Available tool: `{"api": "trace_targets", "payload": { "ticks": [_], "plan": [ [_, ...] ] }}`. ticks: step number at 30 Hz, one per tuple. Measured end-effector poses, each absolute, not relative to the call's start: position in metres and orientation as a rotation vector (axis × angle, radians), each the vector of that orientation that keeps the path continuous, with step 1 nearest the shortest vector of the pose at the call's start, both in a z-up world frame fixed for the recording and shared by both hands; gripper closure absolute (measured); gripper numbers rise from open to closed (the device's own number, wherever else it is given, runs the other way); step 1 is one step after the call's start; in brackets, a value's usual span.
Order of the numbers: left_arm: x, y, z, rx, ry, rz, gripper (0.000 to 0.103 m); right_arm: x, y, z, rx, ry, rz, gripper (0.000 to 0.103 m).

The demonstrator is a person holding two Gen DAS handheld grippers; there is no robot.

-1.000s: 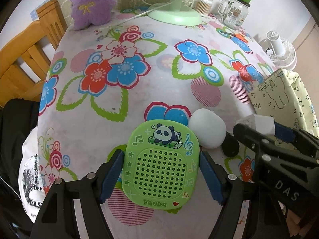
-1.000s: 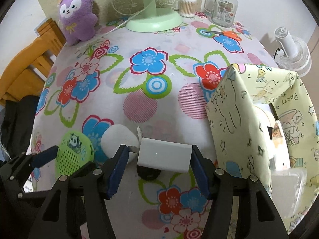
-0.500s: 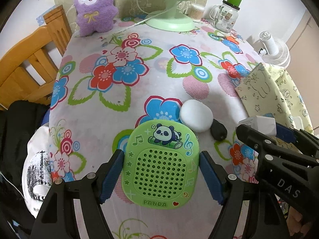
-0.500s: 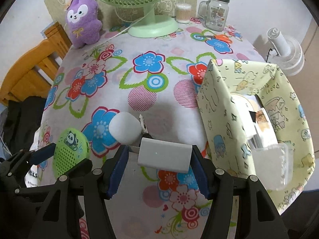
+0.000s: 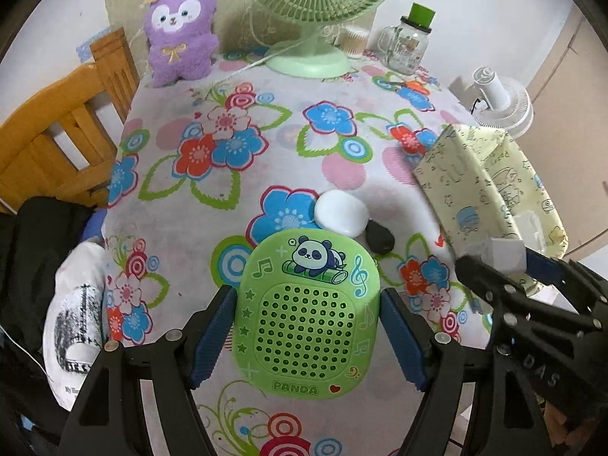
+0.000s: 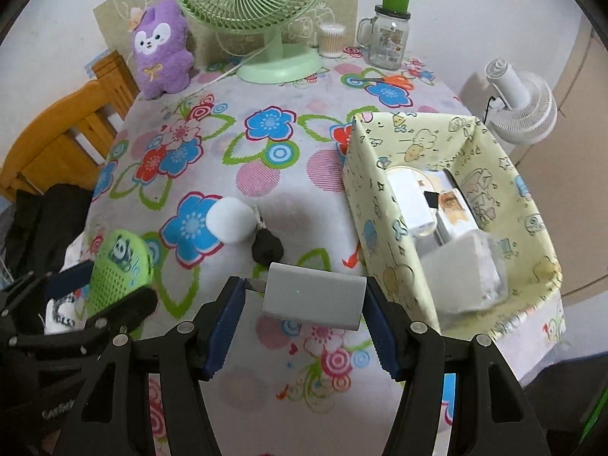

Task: Organize rigid objects
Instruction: 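Carry the speaker with the left tool toward the fabric box while the right tool carries the cube charger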

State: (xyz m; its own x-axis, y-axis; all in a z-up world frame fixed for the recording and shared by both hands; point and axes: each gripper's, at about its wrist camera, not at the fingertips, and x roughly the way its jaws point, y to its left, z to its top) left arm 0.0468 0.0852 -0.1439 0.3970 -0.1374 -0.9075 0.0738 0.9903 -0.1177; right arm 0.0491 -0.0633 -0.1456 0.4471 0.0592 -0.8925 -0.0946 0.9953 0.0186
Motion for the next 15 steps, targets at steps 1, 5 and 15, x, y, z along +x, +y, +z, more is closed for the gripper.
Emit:
{"api": "trace_targets", "payload": {
  "ticks": [1, 5, 15],
  "plan": [
    [0.046, 0.084, -0.141, -0.058, 1.149, -0.135, 0.025, 0.047, -0.064, -0.143, -0.038, 1.099, 0.096, 0.038],
    [0.042, 0.074, -0.128, -0.043, 1.128, -0.141, 0.025, 0.04, -0.072, -0.132, -0.041, 1.077, 0.095, 0.038],
    [0.043, 0.048, -0.104, -0.025, 1.093, -0.128, 0.025, 0.041, -0.096, -0.108, -0.05, 1.037, 0.102, 0.038]
  ]
}}
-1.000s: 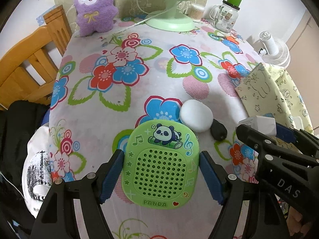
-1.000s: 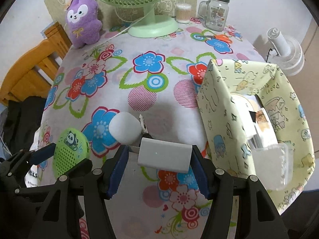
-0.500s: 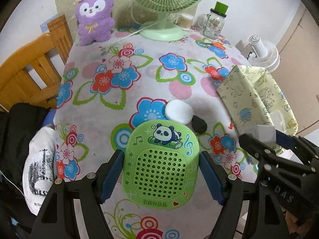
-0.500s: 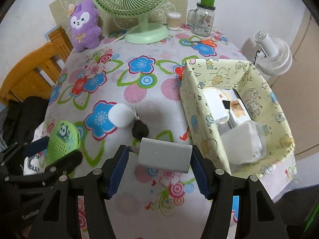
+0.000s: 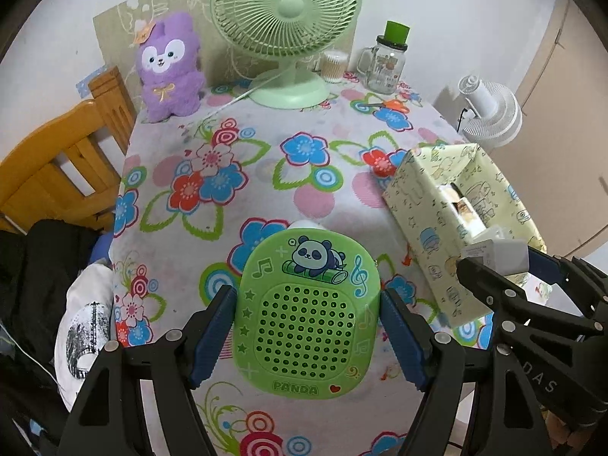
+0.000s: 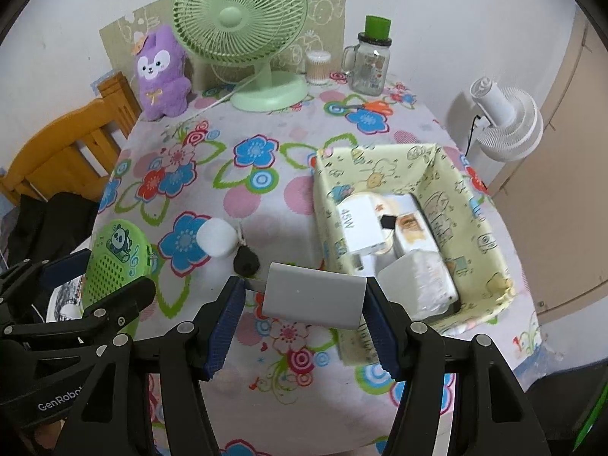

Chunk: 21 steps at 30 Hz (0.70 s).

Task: Organize rigid objects
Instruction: 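Carry the speaker with the left tool toward the fabric box while the right tool carries the cube charger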

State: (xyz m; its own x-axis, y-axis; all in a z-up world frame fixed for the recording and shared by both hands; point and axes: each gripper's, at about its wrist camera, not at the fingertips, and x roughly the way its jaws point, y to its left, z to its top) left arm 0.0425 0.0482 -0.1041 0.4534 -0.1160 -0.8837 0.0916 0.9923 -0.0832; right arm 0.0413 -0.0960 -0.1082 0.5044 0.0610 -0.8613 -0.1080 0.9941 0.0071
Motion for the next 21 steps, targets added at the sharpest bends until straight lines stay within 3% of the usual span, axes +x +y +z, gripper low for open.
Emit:
{"api": "trace_targets", "payload": {
  "ticks": [21],
  "plan": [
    [0.066, -0.027, -0.084, -0.007, 1.061, -0.148, 0.025, 0.064, -0.174, -0.087, -0.014, 1.036, 0.102, 0.038]
  ]
}}
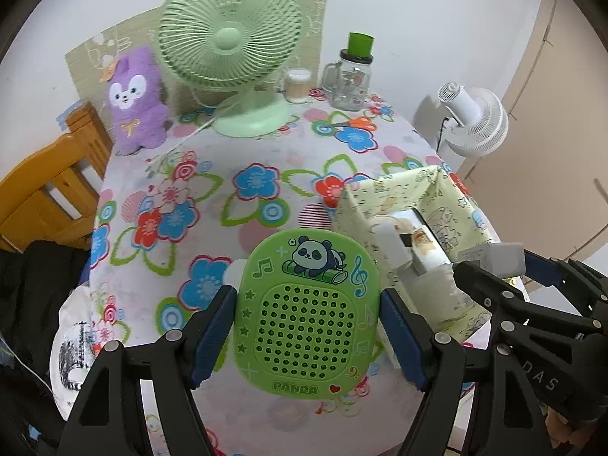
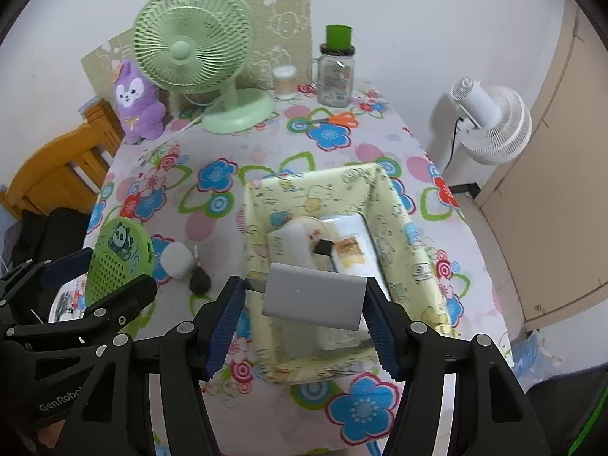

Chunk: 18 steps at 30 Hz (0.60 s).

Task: Organize rigid objects
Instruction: 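Carry the speaker with the left tool toward the fabric box while the right tool carries the cube charger, then lower the white cube charger into the fabric box and open the right tool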

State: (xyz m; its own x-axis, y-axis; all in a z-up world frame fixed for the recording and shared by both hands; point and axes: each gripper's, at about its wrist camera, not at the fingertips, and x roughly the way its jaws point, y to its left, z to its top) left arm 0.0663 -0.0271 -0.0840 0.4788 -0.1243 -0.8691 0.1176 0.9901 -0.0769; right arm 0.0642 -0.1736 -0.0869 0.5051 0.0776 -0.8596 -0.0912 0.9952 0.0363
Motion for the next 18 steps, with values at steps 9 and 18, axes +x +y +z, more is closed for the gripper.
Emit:
{"api": "trace_targets", "payload": {
  "ticks": [9, 18],
  "plan": [
    [0.078, -0.055, -0.105, 0.0, 1.111, -0.178, 0.025, 0.071, -0.206, -0.109, 0.008, 1.11, 0.107, 0.038],
    [0.083, -0.06, -0.12, 0.013, 1.156, -0.153, 0.025, 0.08, -0.211, -0.128, 0.0, 1.163, 0.154, 0.038]
  ]
}}
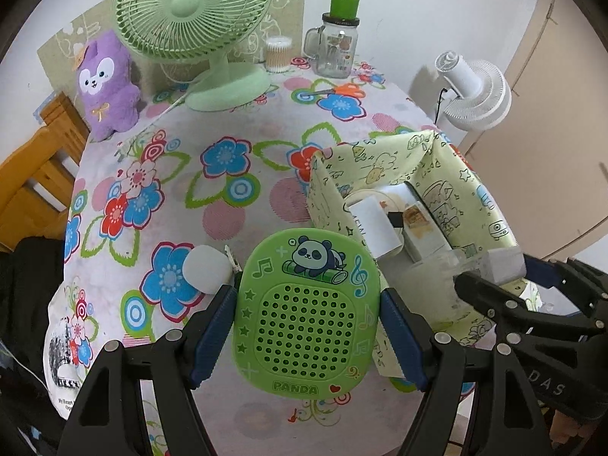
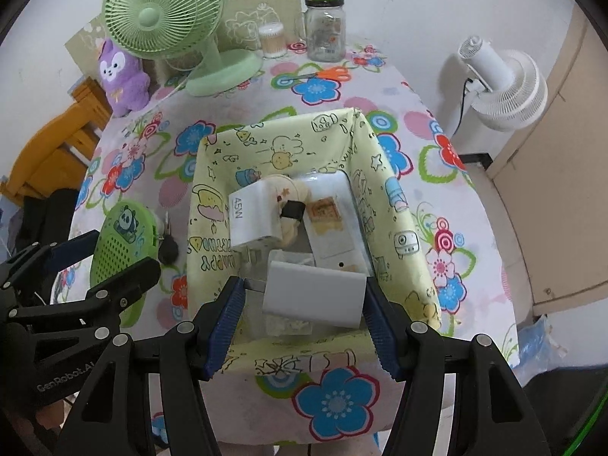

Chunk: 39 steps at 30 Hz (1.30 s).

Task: Organize rigid objects
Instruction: 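Lower the white cube charger into the fabric box and open the right tool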

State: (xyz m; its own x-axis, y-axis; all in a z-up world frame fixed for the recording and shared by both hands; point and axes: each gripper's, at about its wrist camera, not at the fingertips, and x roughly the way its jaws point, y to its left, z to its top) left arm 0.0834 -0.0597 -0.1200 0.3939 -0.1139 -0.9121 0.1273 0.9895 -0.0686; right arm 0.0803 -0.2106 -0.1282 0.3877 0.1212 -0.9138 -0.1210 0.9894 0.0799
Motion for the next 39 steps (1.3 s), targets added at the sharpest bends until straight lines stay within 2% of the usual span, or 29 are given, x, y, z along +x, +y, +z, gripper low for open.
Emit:
{"api": "trace_targets", "payload": {
  "ticks": [19, 24, 26, 39],
  "plan": [
    [0.098, -0.077, -0.115, 0.048, 1.143, -0.218, 0.025, 0.087, -0.236, -0.133, 0.114, 1.202, 0.086, 0.037],
    [0.099, -0.087, -0.115, 0.071, 1.146, -0.249, 0.025, 0.081, -0.246, -0.136, 0.163, 1.212, 0.06, 0.034],
    [0.099, -0.091, -0.115, 0.081, 1.145, -0.261, 0.025, 0.079, -0.249, -0.136, 0.176, 1.216, 0.056, 0.029],
    [0.097, -0.105, -0.105, 0.108, 1.122, -0.297, 0.025, 0.069, -0.265, -0.119, 0.219, 1.168, 0.028, 0.028]
  ]
}}
